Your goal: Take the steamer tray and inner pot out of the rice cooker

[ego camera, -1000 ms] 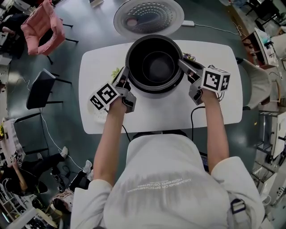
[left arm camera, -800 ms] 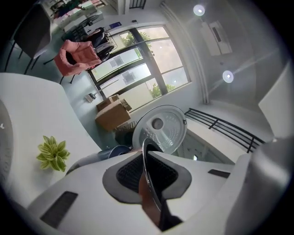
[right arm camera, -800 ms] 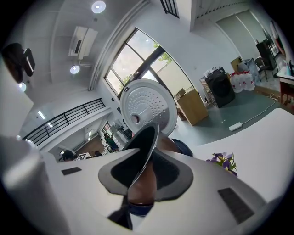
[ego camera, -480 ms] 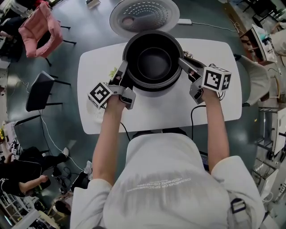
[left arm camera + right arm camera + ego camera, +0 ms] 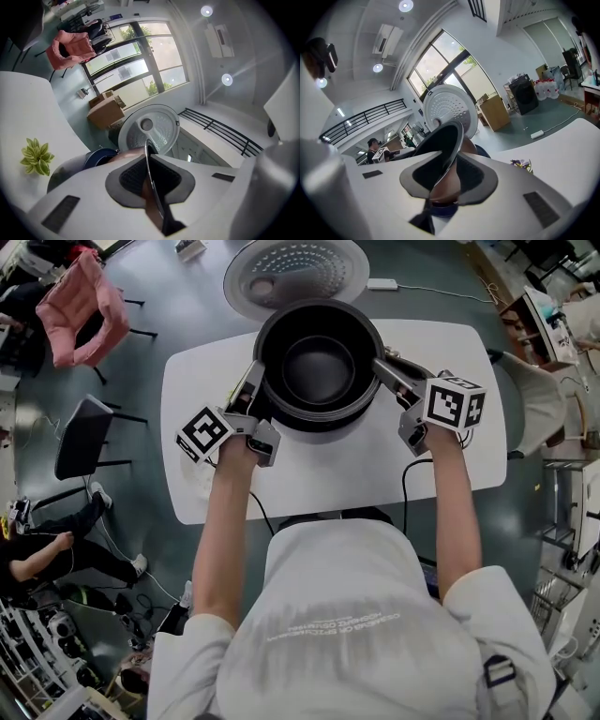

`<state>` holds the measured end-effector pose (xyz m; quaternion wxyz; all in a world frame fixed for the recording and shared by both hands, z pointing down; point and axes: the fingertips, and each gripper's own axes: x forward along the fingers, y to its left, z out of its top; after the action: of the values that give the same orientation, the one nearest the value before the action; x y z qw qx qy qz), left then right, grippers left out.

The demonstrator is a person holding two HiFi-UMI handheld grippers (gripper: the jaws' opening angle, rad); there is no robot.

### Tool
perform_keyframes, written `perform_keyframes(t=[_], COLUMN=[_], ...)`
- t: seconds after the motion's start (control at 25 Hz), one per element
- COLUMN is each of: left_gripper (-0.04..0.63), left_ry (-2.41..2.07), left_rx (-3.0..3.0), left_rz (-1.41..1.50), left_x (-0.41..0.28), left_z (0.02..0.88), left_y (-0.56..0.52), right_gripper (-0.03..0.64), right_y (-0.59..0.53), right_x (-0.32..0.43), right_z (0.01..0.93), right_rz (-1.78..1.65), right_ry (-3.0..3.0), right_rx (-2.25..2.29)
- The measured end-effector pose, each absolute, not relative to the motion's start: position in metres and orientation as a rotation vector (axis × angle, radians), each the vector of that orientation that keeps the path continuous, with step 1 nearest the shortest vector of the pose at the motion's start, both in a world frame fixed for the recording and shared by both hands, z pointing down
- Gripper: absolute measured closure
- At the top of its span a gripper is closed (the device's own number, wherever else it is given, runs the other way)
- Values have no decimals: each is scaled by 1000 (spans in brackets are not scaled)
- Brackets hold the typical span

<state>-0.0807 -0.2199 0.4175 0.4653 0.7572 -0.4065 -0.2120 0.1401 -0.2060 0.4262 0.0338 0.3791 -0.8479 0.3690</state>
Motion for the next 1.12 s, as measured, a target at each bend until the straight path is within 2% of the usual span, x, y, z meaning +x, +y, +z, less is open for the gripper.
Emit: perform_keyframes(t=[0.52,0.88,1.12], left_gripper=[566,566,566], left_ry=[-840,-656,-542], left_rx=[1969,2079,2106], left_rz=[-569,-393,-278], left_x=[-42,55,143], left_z=[360,360,377], left_y=[-230,-230,-209], right_gripper=[520,515,514], right_y=[-199,-153,-108], right_x=[174,262,338], right_z=[371,369,392], right_rz=[1134,1006,1021], right_ry=[-2736,-2578,-2461], right_rx=[1339,1694,1883])
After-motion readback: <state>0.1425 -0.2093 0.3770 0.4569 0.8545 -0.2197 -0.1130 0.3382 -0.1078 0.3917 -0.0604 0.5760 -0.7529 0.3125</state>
